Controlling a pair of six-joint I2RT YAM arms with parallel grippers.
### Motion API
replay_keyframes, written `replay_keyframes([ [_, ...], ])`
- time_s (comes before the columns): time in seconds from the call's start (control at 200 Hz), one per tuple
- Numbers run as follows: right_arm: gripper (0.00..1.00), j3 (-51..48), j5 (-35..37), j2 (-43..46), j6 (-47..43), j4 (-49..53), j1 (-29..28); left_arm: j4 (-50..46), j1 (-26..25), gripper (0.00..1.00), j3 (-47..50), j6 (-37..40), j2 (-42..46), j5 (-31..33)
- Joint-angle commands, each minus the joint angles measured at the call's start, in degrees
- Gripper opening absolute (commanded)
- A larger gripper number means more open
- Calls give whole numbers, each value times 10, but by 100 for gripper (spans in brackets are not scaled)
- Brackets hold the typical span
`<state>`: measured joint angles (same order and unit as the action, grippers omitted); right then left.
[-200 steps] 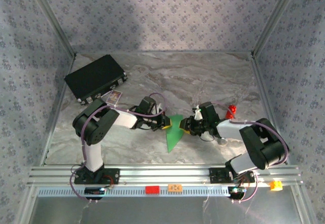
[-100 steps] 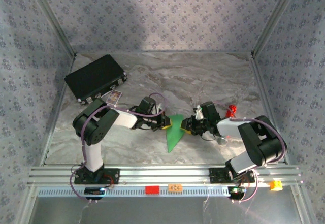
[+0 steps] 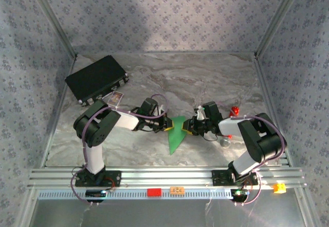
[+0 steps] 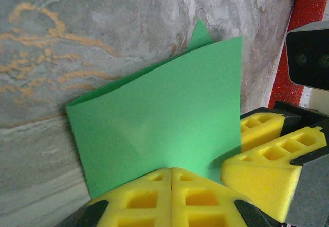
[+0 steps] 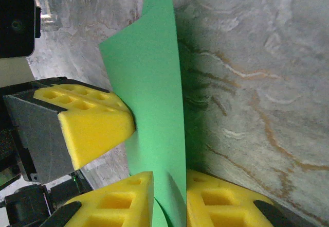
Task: Fold a paper plane with a square sheet of paper (pick it up from the middle)
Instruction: Fold the wing for the fifth time at the center of the table.
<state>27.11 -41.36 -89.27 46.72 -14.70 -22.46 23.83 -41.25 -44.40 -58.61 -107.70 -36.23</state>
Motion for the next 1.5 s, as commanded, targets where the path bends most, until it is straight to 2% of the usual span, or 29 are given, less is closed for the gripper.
replay_keyframes([
  [0.0, 23, 13, -8, -1, -20, 5, 3, -6, 5, 3, 4, -3, -4, -6],
  [0.11, 20, 16, -6, -1, -22, 7, 4, -3, 6, 3, 3, -4, -3, -7],
  [0.245, 11, 14, -9, 0, -10, -2, 3, 3, 5, 6, 2, -3, 11, -8],
  [0.38, 5, -2, 10, 19, 26, -25, 0, -9, 6, 16, -5, 6, 39, 0],
  [0.465, 4, -15, 37, 42, 59, -39, -5, -36, 4, 21, -7, 23, 65, 18],
  [0.595, 5, -49, 106, 83, 135, -67, -13, -86, 3, 21, -12, 60, 97, 47],
  [0.77, 5, -76, 179, 127, 217, -71, -37, -89, -1, 21, 5, 68, 117, 65],
  [0.964, 11, -72, 177, 136, 207, -52, -46, -79, -7, 15, 0, 66, 98, 49],
  [1.159, 17, -65, 136, 123, 171, -63, -39, -68, -16, 9, -20, 58, 54, 22],
  [1.494, 22, -48, 86, 100, 115, -57, -18, -71, -21, 7, -30, 54, 18, 19],
])
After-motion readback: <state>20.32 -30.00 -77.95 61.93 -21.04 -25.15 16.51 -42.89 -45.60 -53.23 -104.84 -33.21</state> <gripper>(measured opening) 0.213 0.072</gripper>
